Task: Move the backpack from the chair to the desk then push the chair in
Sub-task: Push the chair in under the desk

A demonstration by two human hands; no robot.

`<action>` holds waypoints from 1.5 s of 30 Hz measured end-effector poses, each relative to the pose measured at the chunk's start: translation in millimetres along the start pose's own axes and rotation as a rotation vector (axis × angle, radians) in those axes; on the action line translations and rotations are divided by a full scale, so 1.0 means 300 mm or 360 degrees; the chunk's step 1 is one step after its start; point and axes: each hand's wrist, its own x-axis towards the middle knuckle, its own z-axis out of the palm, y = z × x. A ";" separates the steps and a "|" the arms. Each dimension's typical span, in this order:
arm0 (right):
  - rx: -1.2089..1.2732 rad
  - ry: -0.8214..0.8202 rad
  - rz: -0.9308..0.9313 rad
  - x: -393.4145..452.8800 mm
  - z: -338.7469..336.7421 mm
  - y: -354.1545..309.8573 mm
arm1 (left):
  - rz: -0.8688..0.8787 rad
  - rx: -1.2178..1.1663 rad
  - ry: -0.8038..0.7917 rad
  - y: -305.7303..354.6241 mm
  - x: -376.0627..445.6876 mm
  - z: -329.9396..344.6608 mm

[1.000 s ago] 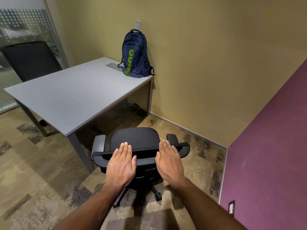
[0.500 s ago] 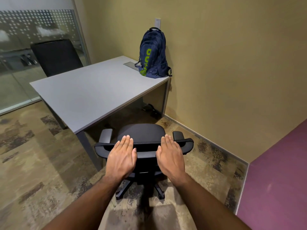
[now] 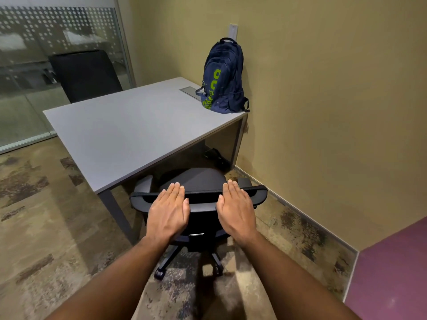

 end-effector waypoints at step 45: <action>-0.0030 -0.0316 -0.0813 1.549 0.113 0.452 | -0.0747 0.0079 -0.0033 0.205 1.255 0.230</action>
